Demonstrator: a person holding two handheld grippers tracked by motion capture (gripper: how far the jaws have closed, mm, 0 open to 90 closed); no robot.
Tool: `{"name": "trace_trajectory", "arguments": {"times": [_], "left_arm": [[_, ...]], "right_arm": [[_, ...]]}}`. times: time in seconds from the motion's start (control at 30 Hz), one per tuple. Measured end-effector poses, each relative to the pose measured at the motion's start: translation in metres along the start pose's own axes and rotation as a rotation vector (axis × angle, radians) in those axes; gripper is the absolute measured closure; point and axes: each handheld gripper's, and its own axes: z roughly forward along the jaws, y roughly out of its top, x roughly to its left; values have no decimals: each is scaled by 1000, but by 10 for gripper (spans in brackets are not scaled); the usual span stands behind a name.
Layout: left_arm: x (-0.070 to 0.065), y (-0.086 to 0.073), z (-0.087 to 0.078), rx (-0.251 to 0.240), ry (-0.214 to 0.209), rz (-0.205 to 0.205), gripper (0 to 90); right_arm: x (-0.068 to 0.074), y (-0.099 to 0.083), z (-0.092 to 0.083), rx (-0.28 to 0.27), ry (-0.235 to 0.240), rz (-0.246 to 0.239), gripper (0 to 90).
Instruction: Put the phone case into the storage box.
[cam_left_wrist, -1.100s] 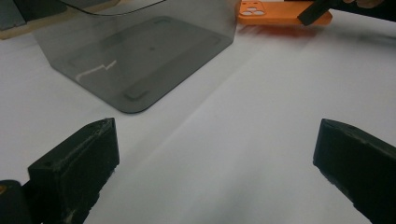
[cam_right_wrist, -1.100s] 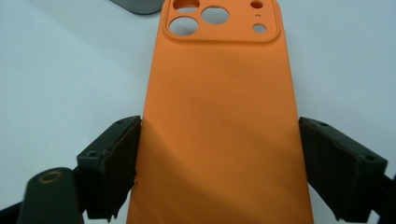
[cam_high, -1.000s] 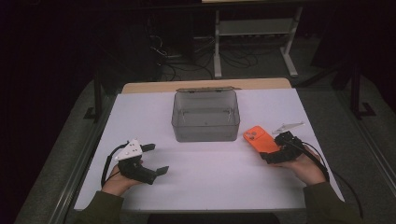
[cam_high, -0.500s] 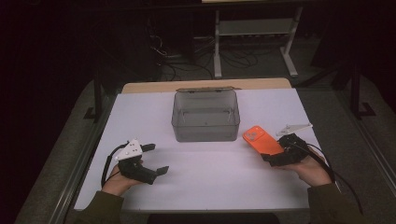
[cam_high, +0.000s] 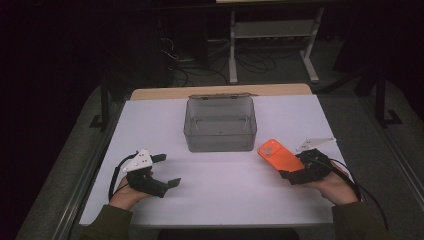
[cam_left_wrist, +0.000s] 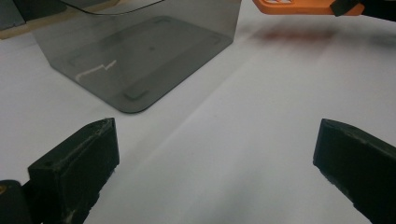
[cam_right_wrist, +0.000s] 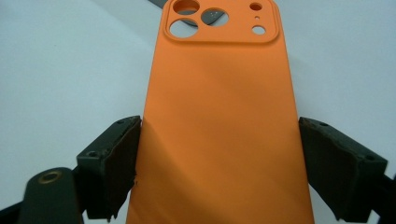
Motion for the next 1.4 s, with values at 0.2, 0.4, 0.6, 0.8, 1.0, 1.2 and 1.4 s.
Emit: {"name": "trace_trajectory", "arguments": {"times": [0.2,0.4,0.6,0.8,1.0,1.2,1.4], "left_arm": [[0,0,0,-1,0,4,0],[0,0,0,-2,0,2,0],[0,0,0,-3,-1,2,0],[0,0,0,-2,-1,2,0],[0,0,0,-2,-2,2,0],[0,0,0,-3,-4,1,0],[0,0,0,-3,-5,3,0]], "right_arm": [[6,-1,-3,-5,19,-15,156],[14,0,-3,-2,49,-28,157],[22,4,1,-2,74,-53,156],[30,11,6,1,90,-81,156],[36,19,10,-3,109,-99,156],[41,26,16,-2,127,-121,156],[47,33,21,-2,142,-143,156]]}}
